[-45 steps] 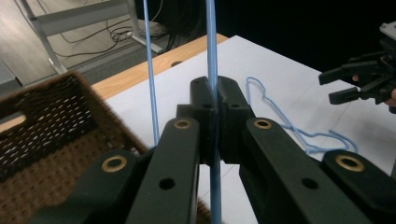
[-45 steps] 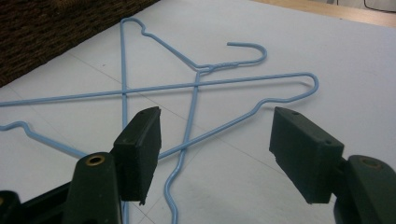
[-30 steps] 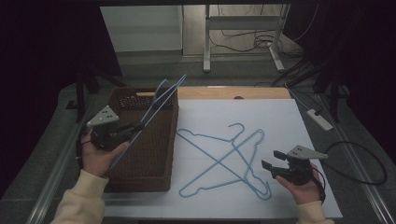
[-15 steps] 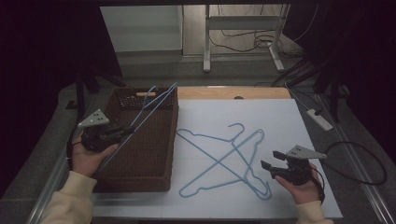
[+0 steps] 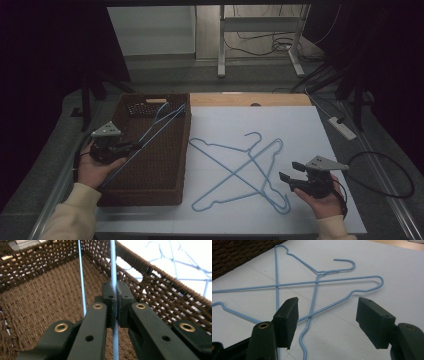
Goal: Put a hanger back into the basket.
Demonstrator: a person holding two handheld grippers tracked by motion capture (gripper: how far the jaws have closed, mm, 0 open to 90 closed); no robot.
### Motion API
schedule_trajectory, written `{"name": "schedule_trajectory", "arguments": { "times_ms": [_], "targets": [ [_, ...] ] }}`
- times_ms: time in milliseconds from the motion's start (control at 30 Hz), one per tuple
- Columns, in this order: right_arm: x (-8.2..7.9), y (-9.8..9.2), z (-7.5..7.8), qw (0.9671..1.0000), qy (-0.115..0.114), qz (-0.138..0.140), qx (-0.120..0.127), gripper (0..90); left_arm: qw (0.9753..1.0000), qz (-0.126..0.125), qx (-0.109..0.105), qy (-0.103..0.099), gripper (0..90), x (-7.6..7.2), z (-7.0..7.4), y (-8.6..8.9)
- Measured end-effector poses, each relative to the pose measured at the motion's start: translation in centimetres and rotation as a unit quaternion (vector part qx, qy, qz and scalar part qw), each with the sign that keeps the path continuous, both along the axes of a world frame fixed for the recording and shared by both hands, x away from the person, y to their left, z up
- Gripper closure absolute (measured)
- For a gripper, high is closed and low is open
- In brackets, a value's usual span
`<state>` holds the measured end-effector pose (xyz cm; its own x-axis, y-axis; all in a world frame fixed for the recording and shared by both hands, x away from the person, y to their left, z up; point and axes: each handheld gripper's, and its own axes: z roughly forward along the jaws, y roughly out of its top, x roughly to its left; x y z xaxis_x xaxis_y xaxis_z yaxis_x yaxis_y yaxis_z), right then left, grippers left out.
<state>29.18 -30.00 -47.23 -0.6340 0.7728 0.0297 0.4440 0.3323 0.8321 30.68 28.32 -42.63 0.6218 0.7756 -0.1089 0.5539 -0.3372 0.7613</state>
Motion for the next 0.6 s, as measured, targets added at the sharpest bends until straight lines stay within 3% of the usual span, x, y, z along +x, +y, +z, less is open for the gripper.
{"name": "schedule_trajectory", "arguments": {
  "times_ms": [300, 467, 600],
  "targets": [
    [0.0, 0.0, -0.1, 1.0, 0.001, 0.001, 0.0, 34.7, 0.9993, 0.01, 0.022, 0.028, 87.5, 1.0, -1.3, 0.2],
    [0.0, 0.1, -0.1, 1.0, 0.003, 0.004, -0.001, 34.6, 0.998, 0.032, 0.012, 0.053, 87.4, 1.7, -2.3, 0.9],
    [0.1, 0.1, -0.1, 1.0, 0.004, 0.003, -0.002, 34.6, 0.9974, 0.038, 0.013, 0.061, 87.3, 2.1, -2.4, 1.1]
  ]
}}
